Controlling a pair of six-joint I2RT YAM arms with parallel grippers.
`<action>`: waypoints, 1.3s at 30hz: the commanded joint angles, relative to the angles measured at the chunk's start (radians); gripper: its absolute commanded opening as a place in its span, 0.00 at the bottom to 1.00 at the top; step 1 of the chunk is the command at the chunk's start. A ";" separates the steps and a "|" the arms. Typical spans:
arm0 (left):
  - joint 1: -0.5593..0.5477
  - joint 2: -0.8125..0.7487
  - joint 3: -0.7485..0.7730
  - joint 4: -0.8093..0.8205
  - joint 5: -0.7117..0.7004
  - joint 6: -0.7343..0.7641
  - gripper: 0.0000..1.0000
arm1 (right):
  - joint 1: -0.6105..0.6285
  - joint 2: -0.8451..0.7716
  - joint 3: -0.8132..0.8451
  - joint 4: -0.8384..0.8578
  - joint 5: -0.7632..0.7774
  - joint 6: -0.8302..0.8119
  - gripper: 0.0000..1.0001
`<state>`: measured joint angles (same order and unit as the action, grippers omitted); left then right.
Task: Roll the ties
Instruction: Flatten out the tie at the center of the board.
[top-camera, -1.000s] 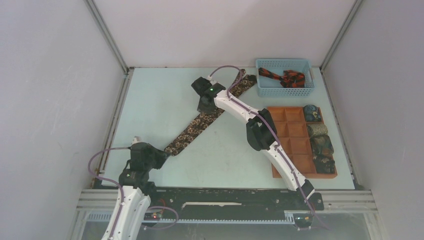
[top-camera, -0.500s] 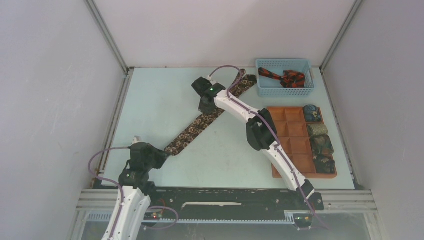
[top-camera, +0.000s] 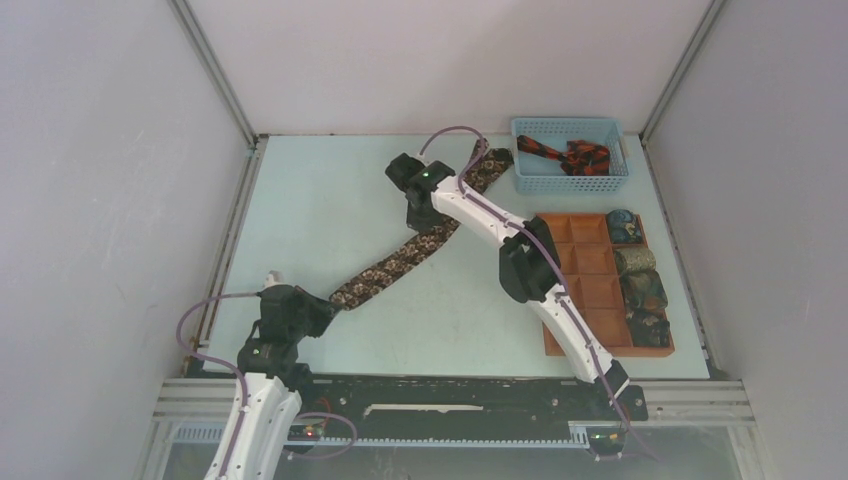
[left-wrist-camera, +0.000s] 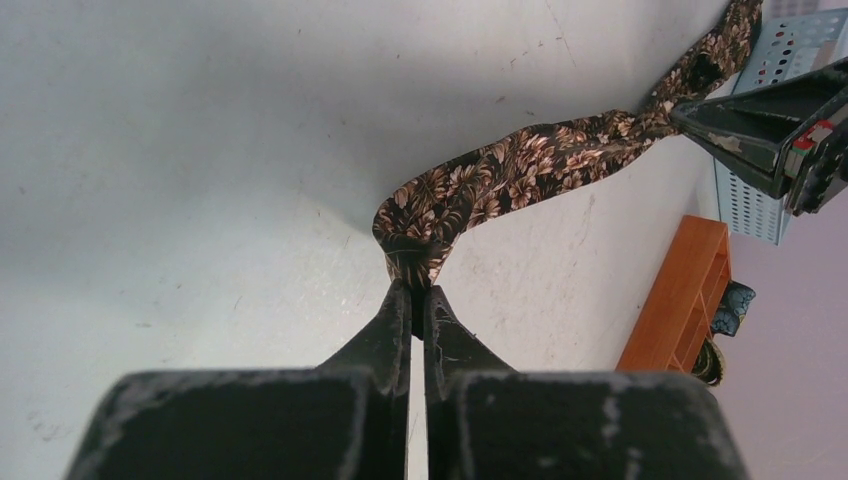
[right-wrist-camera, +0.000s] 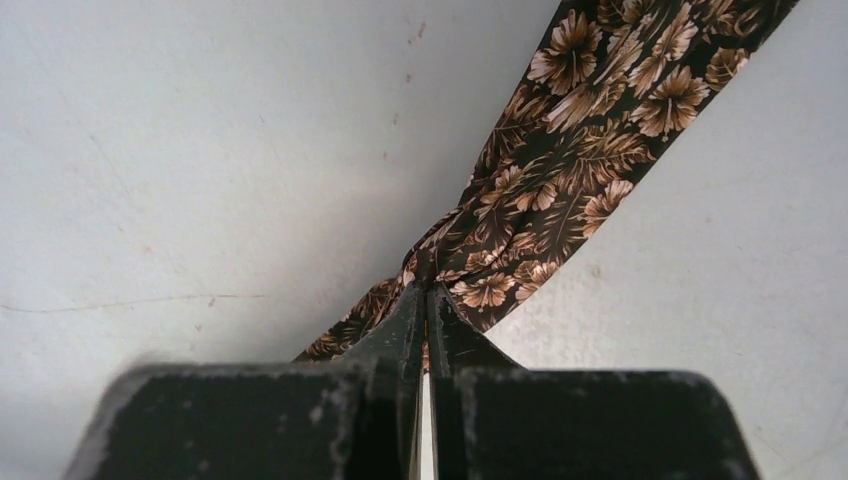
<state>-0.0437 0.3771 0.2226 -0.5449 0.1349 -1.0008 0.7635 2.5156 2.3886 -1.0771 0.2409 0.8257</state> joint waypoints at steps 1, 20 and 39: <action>-0.004 -0.010 -0.005 0.027 0.012 0.027 0.00 | 0.016 -0.086 -0.007 -0.070 0.059 -0.033 0.00; -0.003 -0.019 -0.008 0.019 0.025 0.012 0.00 | 0.024 -0.178 -0.045 -0.128 0.115 -0.082 0.00; -0.004 -0.113 0.066 -0.180 -0.016 -0.075 0.00 | 0.019 -0.021 -0.057 -0.093 -0.123 -0.123 0.25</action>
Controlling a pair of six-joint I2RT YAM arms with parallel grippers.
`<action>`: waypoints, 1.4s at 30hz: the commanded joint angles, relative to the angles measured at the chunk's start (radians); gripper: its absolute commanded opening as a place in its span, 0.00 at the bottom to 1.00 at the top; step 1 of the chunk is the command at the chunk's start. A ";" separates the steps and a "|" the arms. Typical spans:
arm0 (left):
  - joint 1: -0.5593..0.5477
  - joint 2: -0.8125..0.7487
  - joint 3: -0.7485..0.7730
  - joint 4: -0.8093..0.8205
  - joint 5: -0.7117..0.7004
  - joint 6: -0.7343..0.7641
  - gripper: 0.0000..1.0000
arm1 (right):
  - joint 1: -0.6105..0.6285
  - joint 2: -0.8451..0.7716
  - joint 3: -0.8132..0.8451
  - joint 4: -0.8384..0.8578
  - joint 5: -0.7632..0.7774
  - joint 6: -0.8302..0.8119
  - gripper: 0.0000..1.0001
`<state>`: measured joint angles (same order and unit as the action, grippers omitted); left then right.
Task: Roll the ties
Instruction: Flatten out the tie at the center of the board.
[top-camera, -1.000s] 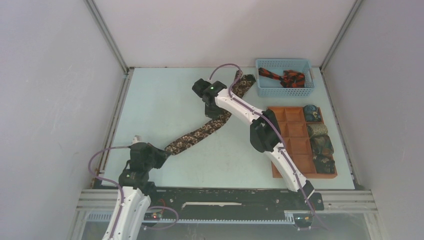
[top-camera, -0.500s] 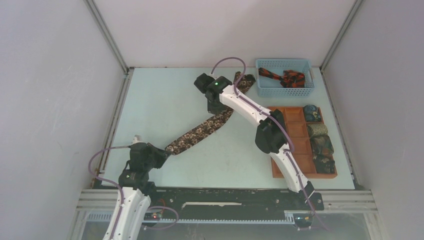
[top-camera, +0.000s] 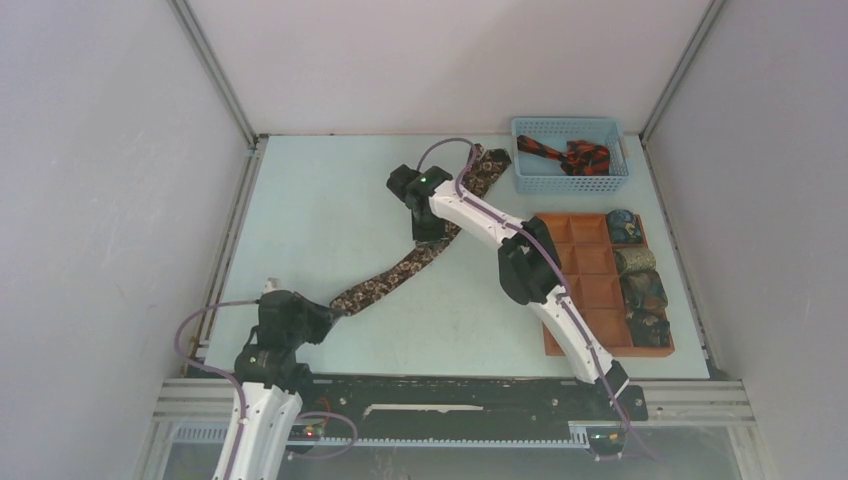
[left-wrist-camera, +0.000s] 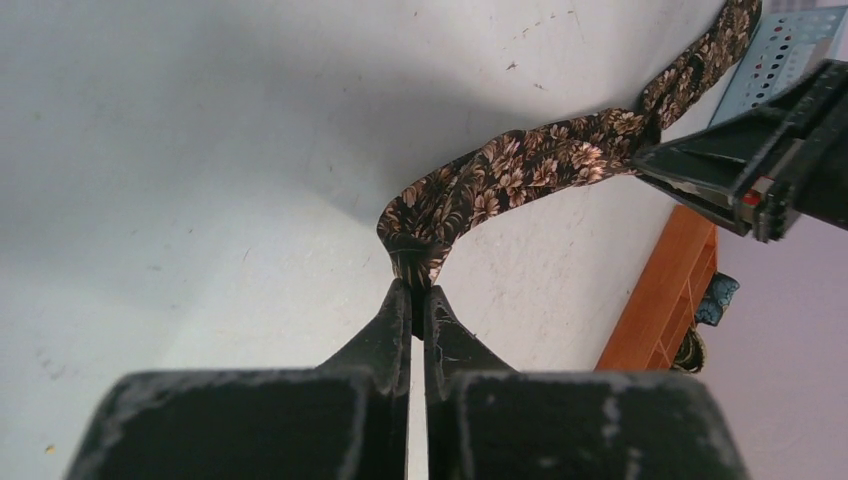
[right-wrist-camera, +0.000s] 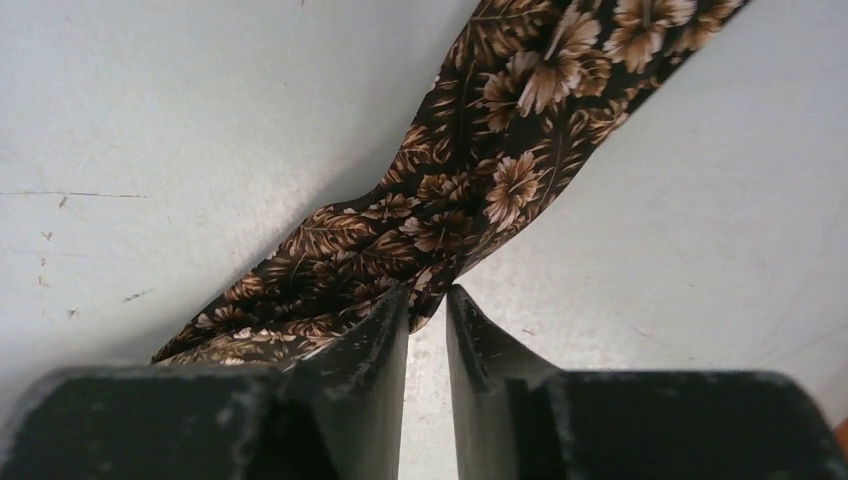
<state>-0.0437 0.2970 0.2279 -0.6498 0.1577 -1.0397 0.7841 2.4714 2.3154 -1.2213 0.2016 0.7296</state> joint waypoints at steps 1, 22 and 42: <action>-0.004 -0.037 0.065 -0.085 -0.049 -0.037 0.00 | -0.003 0.026 0.019 0.061 -0.093 -0.030 0.28; 0.005 -0.046 0.202 -0.281 -0.299 -0.103 0.00 | -0.271 -0.038 -0.110 0.581 -0.421 -0.091 0.29; 0.005 -0.035 0.217 -0.297 -0.331 -0.108 0.00 | -0.372 0.235 0.187 0.359 -0.239 -0.030 0.09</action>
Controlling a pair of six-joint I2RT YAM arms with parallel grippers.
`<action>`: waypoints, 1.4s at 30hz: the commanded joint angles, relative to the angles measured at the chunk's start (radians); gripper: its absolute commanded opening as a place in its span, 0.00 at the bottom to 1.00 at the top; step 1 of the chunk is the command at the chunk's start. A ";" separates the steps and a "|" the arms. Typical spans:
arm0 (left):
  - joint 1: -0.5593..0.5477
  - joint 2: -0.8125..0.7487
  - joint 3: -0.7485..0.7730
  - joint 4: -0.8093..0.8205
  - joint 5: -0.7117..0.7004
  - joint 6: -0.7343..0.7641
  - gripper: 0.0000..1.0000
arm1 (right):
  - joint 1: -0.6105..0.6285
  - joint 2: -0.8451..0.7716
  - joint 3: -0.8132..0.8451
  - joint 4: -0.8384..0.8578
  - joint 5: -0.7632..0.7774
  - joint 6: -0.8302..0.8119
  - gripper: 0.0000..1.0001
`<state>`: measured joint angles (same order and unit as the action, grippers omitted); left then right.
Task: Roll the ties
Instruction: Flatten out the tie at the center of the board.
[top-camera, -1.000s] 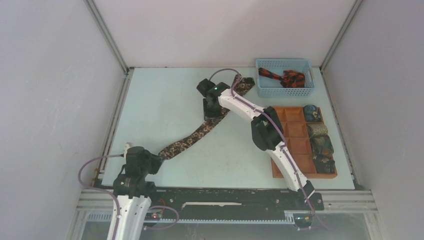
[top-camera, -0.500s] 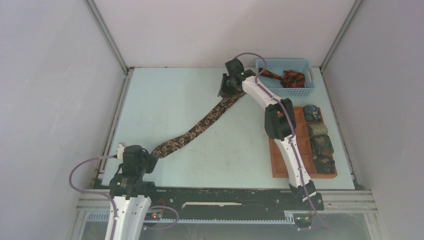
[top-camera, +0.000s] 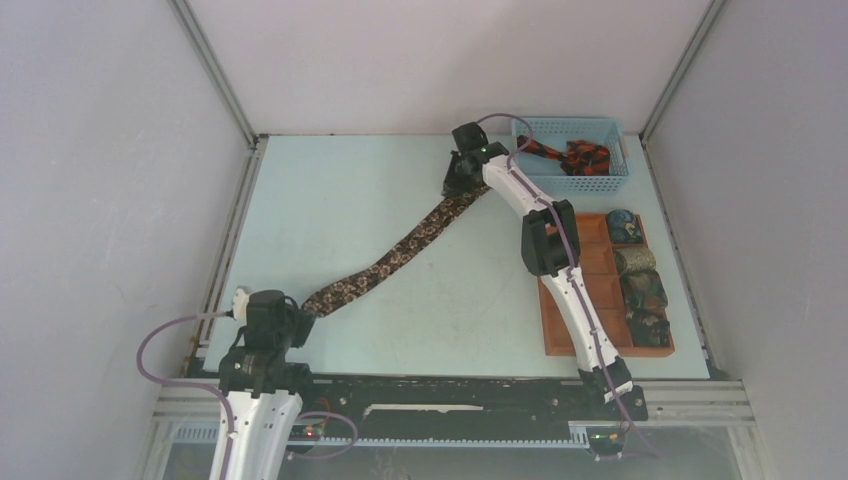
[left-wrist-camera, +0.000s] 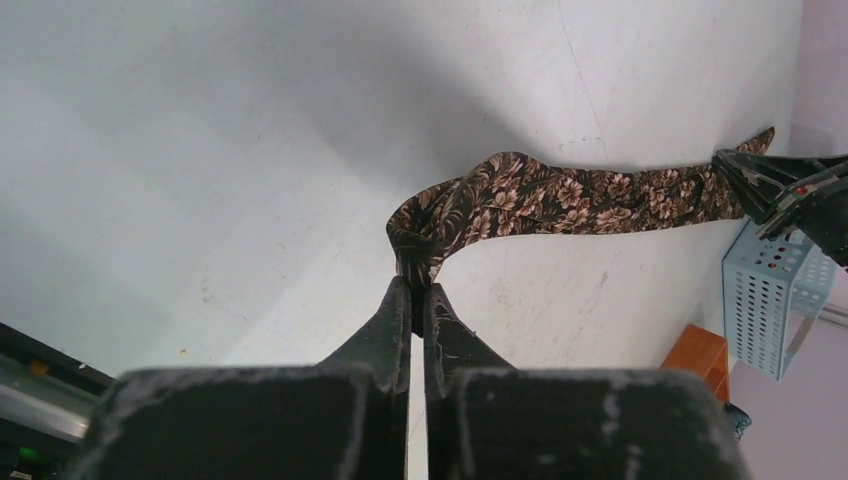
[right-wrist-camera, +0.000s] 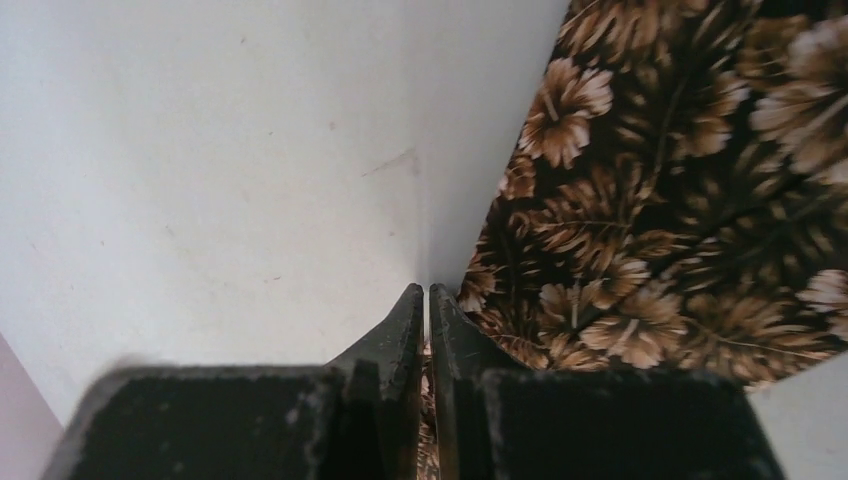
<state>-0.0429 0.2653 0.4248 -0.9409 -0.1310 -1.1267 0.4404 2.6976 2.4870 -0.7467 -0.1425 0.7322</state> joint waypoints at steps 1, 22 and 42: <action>0.005 -0.003 0.022 -0.007 -0.045 -0.022 0.00 | -0.035 -0.003 -0.001 -0.121 0.117 -0.037 0.09; 0.005 0.039 0.018 0.023 -0.073 -0.038 0.00 | -0.059 -0.246 -0.073 -0.030 0.202 -0.163 0.09; 0.039 0.214 0.167 0.104 -0.228 0.128 0.58 | 0.373 -0.722 -0.919 0.351 0.016 -0.163 0.00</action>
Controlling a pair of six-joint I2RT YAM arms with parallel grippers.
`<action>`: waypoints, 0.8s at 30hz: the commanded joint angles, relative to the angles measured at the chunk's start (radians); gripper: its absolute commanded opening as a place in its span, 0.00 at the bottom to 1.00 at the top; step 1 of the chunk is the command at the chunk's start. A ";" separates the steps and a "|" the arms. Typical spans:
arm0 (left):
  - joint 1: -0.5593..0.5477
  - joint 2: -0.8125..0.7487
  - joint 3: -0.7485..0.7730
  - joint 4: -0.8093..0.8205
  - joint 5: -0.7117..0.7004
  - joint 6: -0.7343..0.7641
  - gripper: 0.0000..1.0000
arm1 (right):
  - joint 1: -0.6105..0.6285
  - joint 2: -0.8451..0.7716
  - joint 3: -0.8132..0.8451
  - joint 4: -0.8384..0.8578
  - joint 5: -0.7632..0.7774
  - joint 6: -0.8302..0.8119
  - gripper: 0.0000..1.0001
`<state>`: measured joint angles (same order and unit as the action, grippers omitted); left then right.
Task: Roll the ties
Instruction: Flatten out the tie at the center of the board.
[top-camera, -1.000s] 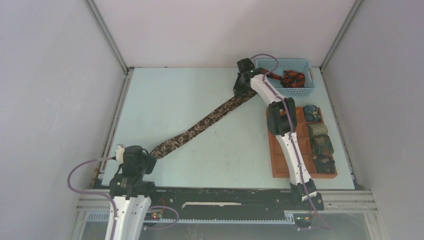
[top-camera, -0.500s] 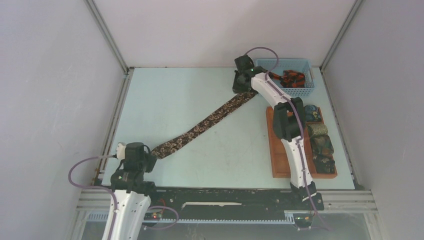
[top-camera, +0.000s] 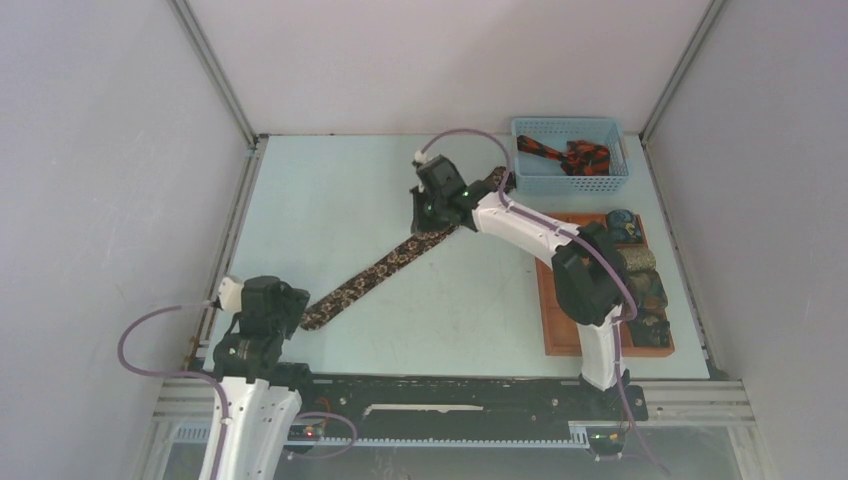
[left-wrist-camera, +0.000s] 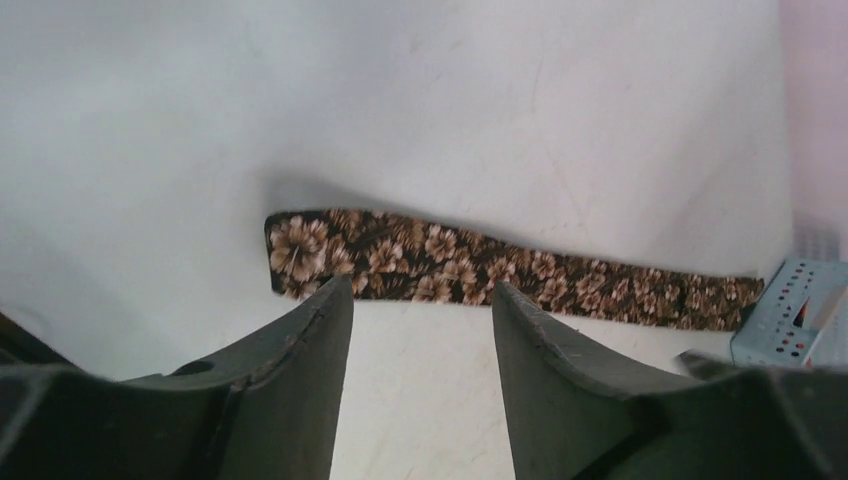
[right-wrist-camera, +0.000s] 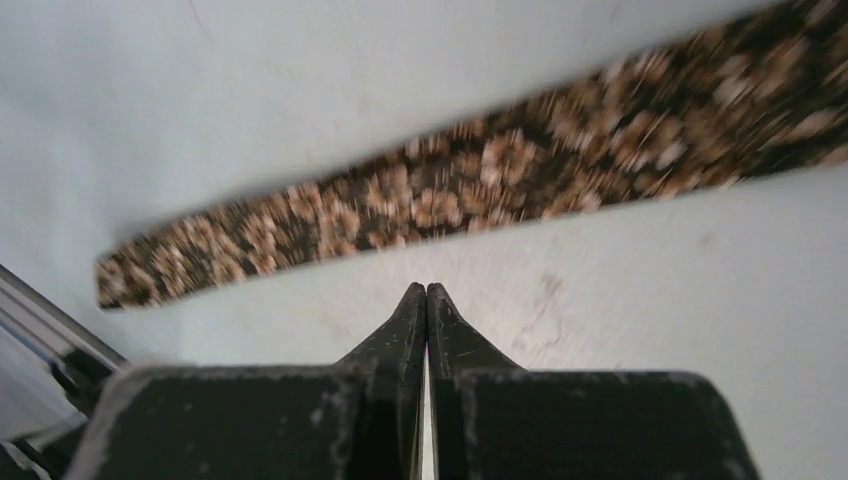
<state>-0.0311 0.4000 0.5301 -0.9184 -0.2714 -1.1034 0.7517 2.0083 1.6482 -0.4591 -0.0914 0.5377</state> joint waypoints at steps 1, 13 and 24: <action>0.065 0.115 0.065 0.115 -0.064 0.145 0.55 | 0.085 -0.033 -0.105 0.082 -0.047 0.047 0.00; 0.146 0.768 0.134 0.361 0.127 0.397 0.41 | 0.192 0.083 -0.168 0.181 -0.151 0.133 0.00; 0.145 0.880 0.090 0.399 0.231 0.446 0.35 | 0.190 0.222 -0.125 0.245 -0.178 0.140 0.00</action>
<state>0.1078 1.2610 0.6331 -0.5514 -0.0959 -0.7040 0.9424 2.1773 1.4994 -0.2531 -0.2741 0.6804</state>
